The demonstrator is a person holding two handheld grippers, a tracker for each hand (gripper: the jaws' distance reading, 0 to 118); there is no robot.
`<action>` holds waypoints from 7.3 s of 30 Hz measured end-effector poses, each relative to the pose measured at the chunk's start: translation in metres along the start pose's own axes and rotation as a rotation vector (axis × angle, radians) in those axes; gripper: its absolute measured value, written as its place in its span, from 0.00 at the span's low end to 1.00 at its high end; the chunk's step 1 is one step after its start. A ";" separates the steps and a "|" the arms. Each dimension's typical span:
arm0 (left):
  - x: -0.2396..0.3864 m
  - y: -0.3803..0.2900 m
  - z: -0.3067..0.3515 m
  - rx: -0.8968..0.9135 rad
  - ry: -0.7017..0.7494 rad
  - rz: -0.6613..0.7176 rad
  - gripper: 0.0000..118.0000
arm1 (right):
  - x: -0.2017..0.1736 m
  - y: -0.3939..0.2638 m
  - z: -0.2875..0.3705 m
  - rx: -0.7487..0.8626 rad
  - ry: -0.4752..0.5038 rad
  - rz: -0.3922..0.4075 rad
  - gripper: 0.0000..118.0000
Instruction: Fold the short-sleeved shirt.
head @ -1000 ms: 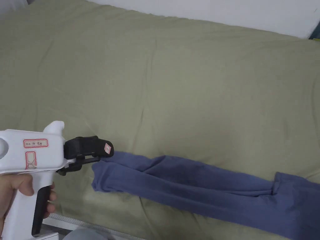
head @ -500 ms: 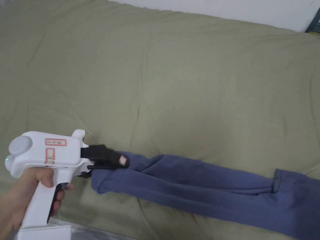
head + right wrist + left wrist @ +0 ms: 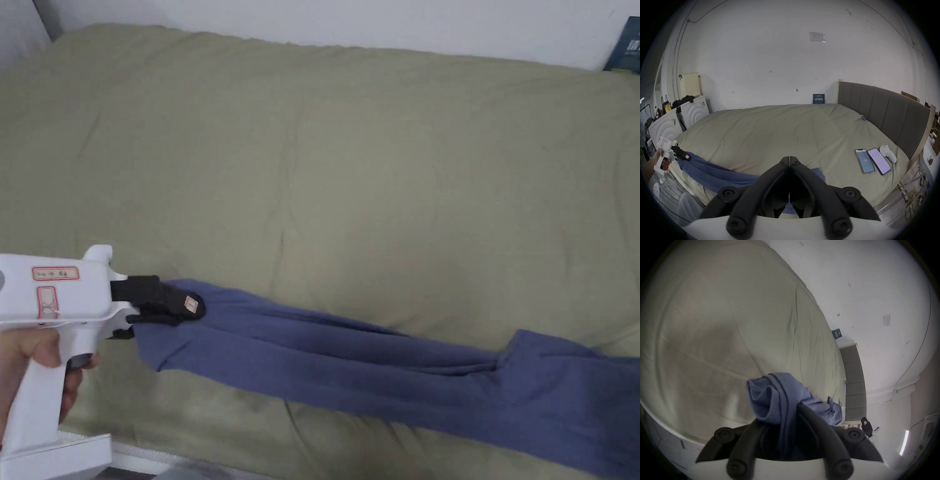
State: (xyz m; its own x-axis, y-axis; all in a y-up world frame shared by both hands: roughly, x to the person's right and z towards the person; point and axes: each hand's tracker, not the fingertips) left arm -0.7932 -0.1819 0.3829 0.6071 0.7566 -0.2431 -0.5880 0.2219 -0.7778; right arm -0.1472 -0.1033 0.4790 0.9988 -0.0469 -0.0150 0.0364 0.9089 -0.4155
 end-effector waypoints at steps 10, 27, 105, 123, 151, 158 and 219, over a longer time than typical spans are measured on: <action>0.082 -0.030 0.029 0.079 0.207 -0.188 0.04 | 0.006 -0.005 0.003 0.012 0.030 -0.036 0.00; 0.210 -0.156 -0.181 -0.109 0.401 -0.501 0.04 | 0.026 -0.042 0.023 -0.048 0.036 -0.077 0.00; 0.064 -0.084 -0.101 -0.144 -0.068 -0.101 0.13 | -0.018 -0.037 -0.003 -0.170 0.121 0.021 0.00; 0.183 -0.111 -0.049 0.037 0.564 -0.489 0.13 | -0.017 -0.035 0.010 -0.090 0.118 0.066 0.00; 0.215 -0.145 -0.114 -0.077 0.221 -0.463 0.00 | 0.017 -0.039 0.012 -0.102 0.068 -0.032 0.00; 0.184 -0.158 -0.182 -0.233 0.081 -0.330 0.00 | 0.013 -0.042 0.009 -0.135 0.086 -0.049 0.00; 0.063 -0.044 -0.105 -0.246 -0.053 -0.295 0.26 | -0.085 -0.045 -0.171 -0.604 0.756 -0.355 0.01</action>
State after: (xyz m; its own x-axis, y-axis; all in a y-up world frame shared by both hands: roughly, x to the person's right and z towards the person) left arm -0.6731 -0.2086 0.3411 0.6986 0.7146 0.0377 -0.2422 0.2857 -0.9272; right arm -0.2395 -0.2113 0.3437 0.6441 -0.7104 -0.2837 0.0938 0.4414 -0.8924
